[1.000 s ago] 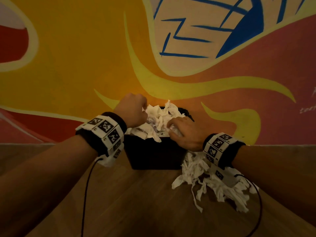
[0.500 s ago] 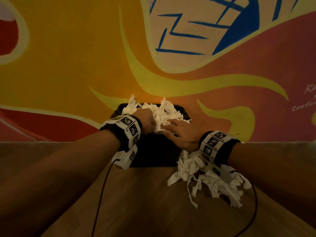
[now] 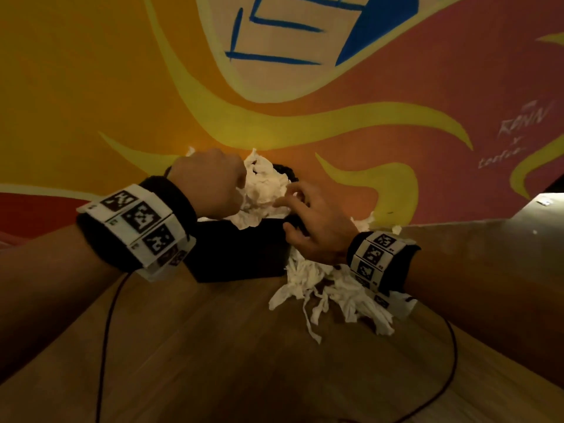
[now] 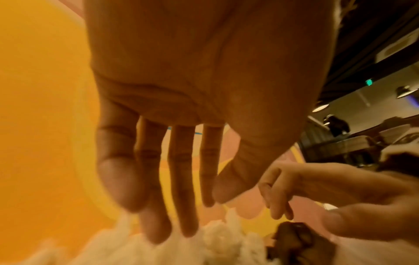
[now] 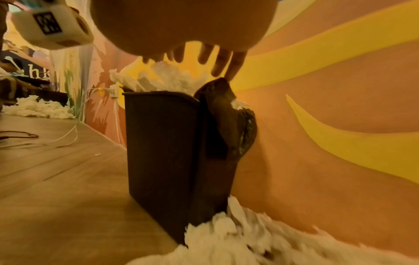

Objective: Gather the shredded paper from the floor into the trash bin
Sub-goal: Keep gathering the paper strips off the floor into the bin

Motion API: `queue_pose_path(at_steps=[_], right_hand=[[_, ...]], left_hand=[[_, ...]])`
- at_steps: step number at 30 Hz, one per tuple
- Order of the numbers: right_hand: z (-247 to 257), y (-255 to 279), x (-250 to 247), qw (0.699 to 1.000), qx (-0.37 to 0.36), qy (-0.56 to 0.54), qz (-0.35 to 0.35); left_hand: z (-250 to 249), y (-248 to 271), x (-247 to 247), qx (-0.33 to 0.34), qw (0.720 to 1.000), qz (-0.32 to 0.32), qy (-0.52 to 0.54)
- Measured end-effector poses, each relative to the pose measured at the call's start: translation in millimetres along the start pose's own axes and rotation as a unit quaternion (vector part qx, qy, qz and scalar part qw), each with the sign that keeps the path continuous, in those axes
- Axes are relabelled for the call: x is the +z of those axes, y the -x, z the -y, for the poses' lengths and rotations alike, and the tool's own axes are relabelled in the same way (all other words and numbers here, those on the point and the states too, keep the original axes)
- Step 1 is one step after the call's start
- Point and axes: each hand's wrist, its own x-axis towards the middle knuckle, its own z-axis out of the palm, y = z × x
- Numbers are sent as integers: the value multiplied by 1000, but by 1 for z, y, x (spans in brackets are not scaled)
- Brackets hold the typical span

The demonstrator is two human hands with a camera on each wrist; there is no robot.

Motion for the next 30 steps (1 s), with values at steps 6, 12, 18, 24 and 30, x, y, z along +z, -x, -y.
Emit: queue_pose_path(at_steps=[6, 12, 18, 24, 30], right_hand=[[-36, 47, 6, 997, 1, -44, 65], [-78, 87, 22, 926, 137, -25, 351], [-99, 114, 42, 850, 221, 16, 478], [-92, 120, 58, 830, 170, 27, 531], [-96, 112, 50, 824, 150, 47, 544]], left_hand=[[-57, 10, 35, 123, 984, 59, 116], [-103, -9, 125, 132, 966, 210, 76], [-120, -26, 202, 118, 966, 210, 92], [-125, -37, 238, 129, 935, 310, 110], [-128, -41, 254, 69, 962, 217, 153]])
